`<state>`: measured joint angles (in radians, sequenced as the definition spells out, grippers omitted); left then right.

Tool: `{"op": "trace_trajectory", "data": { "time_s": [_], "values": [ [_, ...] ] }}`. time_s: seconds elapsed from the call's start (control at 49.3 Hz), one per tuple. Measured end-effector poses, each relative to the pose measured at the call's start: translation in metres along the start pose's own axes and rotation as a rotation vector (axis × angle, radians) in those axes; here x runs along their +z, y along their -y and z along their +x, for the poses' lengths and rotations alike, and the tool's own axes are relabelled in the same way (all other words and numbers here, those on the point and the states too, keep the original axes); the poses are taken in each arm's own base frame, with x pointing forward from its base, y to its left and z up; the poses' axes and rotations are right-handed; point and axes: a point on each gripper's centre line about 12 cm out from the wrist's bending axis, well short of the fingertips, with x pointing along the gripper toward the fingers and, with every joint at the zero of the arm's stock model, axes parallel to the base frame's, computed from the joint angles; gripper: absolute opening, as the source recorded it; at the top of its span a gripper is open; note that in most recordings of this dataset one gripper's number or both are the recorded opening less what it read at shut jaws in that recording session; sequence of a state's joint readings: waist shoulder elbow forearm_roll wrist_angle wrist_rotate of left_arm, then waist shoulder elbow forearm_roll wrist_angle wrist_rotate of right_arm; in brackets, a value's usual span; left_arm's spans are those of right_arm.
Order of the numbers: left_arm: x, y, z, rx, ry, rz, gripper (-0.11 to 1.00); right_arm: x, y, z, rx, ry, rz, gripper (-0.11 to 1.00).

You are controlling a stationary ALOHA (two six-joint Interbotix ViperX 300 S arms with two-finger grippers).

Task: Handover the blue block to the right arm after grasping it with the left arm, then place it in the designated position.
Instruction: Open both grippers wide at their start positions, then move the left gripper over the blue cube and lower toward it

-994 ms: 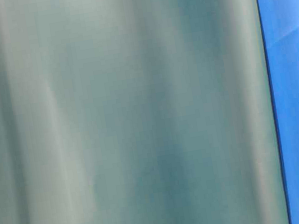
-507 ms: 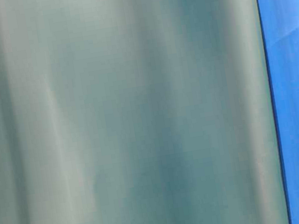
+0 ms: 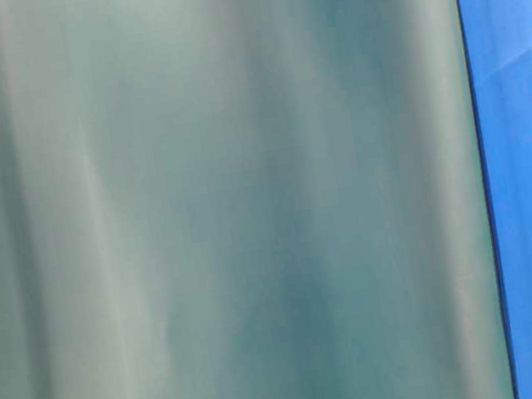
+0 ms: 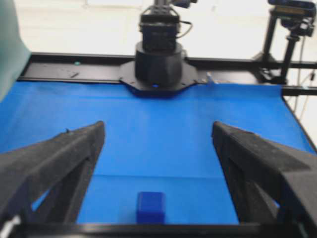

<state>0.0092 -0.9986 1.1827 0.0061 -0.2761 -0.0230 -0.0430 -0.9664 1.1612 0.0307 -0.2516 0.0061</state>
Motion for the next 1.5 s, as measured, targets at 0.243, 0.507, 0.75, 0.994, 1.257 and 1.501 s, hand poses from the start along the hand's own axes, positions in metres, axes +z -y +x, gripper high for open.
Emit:
{"op": "trace_trajectory", "data": {
  "time_s": [0.243,0.507,0.75,0.994,1.257,1.501],
  "values": [
    [-0.007,-0.006,0.01,0.03,-0.009,0.003,0.91,0.0,0.002,0.001,-0.01,0.005,0.001,0.96],
    [-0.016,-0.008,0.046,0.03,-0.035,0.0,0.91,0.0,0.002,0.001,-0.012,0.003,0.002,0.96],
    [-0.024,-0.01,0.099,0.032,-0.068,0.001,0.91,-0.001,0.003,0.001,-0.013,0.002,0.002,0.96],
    [-0.029,-0.012,0.158,0.032,-0.099,0.002,0.91,0.0,0.003,0.001,-0.014,0.005,0.001,0.96],
    [-0.038,-0.013,0.2,0.032,-0.142,0.006,0.91,0.0,0.003,0.001,-0.015,0.008,0.002,0.96],
    [-0.041,-0.012,0.211,0.03,-0.199,0.007,0.91,0.001,0.003,0.002,-0.013,0.008,0.001,0.96]
  ]
}}
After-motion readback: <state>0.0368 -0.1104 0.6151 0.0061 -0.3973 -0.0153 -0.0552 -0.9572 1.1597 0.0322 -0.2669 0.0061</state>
